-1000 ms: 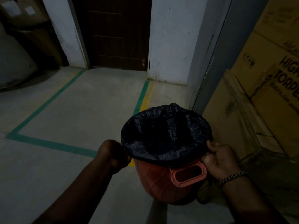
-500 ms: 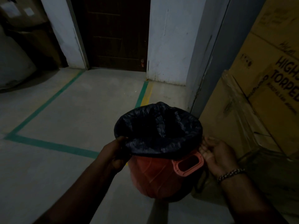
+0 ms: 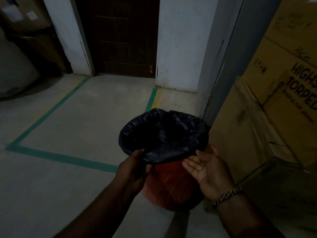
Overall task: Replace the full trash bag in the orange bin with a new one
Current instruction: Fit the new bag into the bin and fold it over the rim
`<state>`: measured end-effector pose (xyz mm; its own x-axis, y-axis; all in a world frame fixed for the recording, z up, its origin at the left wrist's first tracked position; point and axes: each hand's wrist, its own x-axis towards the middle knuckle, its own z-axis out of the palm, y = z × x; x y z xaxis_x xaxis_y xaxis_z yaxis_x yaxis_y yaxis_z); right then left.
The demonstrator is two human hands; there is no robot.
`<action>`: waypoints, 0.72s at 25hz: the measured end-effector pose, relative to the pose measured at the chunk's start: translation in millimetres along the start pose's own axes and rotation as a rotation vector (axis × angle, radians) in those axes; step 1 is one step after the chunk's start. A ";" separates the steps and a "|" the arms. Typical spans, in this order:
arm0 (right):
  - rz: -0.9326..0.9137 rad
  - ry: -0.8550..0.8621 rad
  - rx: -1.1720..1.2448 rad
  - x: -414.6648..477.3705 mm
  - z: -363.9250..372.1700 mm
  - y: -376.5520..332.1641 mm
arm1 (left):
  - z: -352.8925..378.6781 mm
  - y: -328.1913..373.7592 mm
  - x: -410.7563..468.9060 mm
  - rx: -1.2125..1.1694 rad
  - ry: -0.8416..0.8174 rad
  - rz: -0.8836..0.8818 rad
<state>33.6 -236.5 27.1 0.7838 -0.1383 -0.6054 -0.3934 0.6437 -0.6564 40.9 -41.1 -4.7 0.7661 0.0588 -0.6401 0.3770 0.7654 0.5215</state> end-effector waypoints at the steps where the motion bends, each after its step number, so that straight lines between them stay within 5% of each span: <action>1: 0.000 0.002 0.081 -0.7 1.2 -0.1 | 0.8 -2.2 -2.0 -0.002 -0.024 0.000; 7: 0.015 -0.022 0.330 -5.1 2.2 13.1 | 10.0 -14.0 -11.5 0.012 -0.110 0.006; 18: 0.048 -0.061 0.285 -12.4 9.9 39.3 | 15.6 -30.1 -19.4 0.058 -0.193 -0.058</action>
<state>13.1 -202.0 13.3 0.7984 -0.0629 -0.5988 -0.2863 0.8352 -0.4695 22.8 -75.4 0.9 0.8256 -0.1120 -0.5530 0.4482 0.7254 0.5223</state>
